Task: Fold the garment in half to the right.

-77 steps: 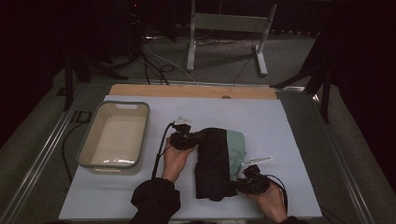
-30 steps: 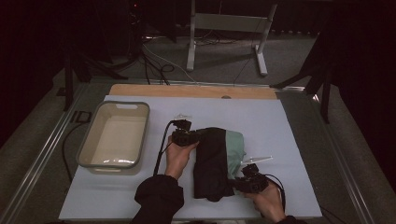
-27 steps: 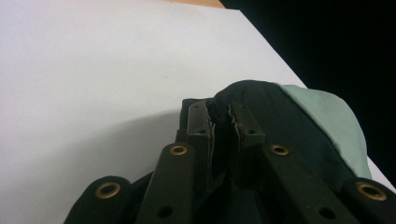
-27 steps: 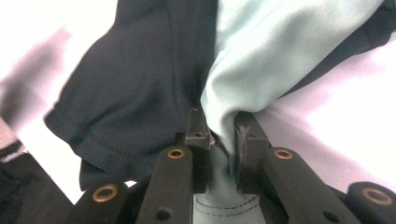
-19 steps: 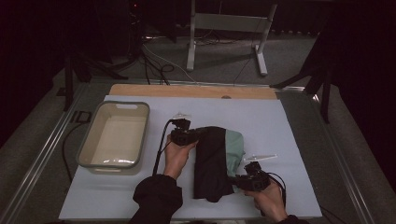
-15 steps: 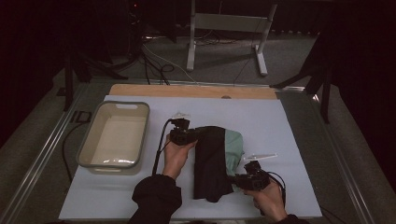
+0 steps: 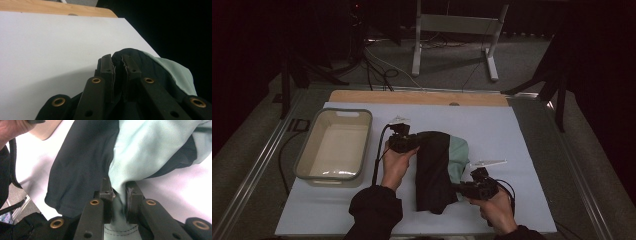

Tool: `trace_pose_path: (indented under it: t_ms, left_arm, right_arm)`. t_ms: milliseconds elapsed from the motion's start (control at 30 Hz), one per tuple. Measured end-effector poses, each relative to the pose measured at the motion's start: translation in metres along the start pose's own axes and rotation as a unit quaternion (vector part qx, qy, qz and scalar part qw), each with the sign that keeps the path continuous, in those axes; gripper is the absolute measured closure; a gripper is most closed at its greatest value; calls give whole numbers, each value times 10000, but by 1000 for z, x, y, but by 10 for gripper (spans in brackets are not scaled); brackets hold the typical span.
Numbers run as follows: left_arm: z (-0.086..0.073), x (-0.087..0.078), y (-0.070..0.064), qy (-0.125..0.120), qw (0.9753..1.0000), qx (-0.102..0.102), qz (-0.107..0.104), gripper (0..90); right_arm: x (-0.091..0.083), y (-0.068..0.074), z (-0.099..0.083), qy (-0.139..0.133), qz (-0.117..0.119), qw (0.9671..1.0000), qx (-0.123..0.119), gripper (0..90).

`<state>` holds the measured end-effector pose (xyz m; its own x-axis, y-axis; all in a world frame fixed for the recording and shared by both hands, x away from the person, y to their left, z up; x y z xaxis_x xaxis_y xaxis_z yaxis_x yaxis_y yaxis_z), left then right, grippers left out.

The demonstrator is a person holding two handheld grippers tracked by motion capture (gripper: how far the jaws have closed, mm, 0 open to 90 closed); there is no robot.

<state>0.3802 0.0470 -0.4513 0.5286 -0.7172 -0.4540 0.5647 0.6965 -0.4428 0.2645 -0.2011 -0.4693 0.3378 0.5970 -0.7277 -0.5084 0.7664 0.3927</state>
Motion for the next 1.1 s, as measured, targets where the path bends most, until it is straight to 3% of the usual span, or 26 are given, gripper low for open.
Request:
trace_pose_path:
  t_ms: [433,1100]
  left_arm:
    - [11,-14,1,-173,9998,8,-14,821]
    - [20,-30,9,-198,9998,-21,51,821]
  right_arm:
    - [-3,7,13,-86,13,9999,-93,796]
    - [5,12,27,-58,62,9999,-107,796]
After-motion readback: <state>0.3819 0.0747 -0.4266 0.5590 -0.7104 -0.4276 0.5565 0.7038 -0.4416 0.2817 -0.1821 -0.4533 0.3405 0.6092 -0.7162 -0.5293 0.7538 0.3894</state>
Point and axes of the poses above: each handheld gripper's, and its own axes: x roughly forward along the jaws, z roughly out of its top, y roughly to its left, the point moved 1 cm from there along x, roughly forward along the jaws, and after that the axes turned 1 degree about x, right-handed, at the moved point
